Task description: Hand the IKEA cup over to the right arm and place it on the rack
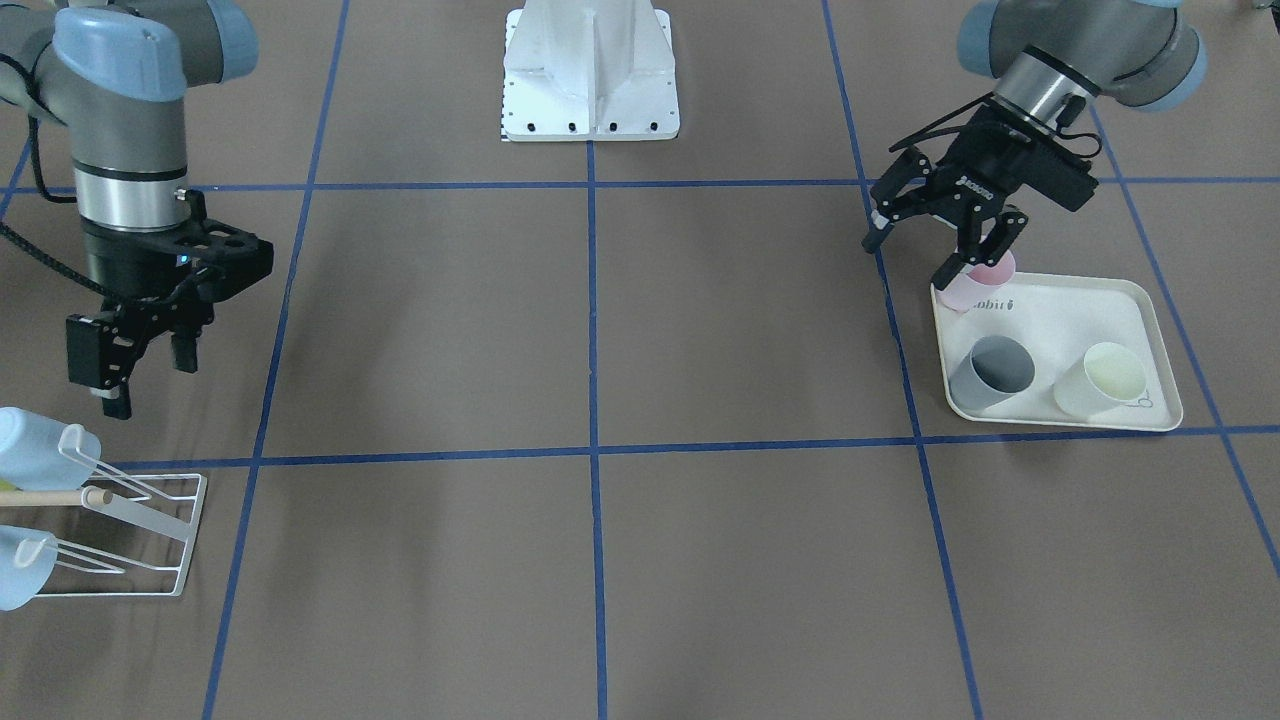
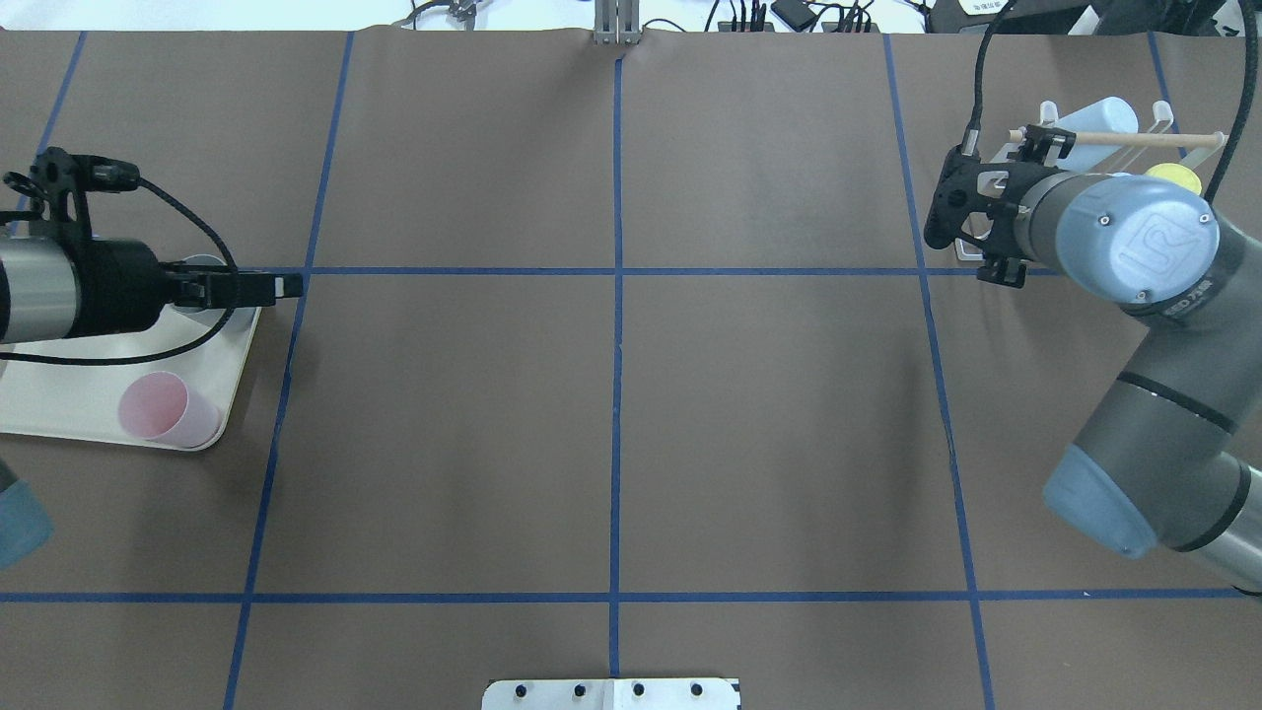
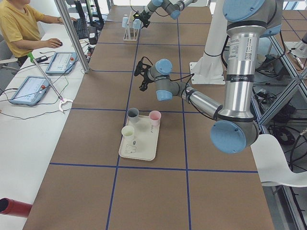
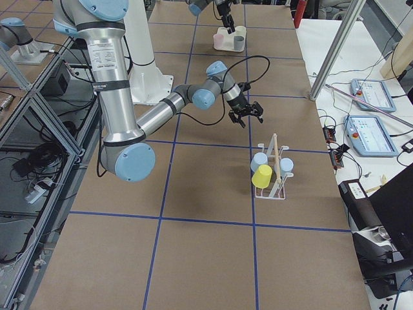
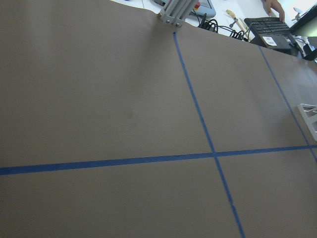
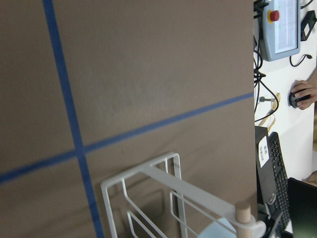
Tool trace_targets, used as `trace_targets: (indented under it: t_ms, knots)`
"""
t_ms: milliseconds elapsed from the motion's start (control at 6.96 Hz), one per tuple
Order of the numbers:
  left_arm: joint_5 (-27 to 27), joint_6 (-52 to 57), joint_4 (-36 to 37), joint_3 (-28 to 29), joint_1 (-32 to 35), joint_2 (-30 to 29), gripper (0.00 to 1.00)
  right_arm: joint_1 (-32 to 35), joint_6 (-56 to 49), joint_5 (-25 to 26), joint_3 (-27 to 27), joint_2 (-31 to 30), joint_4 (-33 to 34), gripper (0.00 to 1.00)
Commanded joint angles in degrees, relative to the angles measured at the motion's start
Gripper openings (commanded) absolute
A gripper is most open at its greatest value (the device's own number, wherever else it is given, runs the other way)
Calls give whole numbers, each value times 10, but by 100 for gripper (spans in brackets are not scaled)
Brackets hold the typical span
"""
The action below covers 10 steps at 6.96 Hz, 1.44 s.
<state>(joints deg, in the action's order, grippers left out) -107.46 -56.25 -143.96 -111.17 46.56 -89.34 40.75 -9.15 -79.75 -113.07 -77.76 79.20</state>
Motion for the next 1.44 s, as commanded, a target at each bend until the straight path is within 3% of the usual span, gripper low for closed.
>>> trace_targets:
  t_ms: [0,144,431,862,1293]
  knots:
    - [1,103,-4,5,28,61,100,-84,270,0,-9,67,0,99]
    - [2,106,-4,7,28,78,100,-114,354,1,-7,99,1,99]
    - [32,107,-11,33,27,104,100,-135,388,1,-7,118,1,99]
    - [44,98,-139,146,23,105,100,-138,424,1,-9,143,0,99]
    - [37,80,-145,141,22,112,100,-139,424,2,-7,145,1,99]
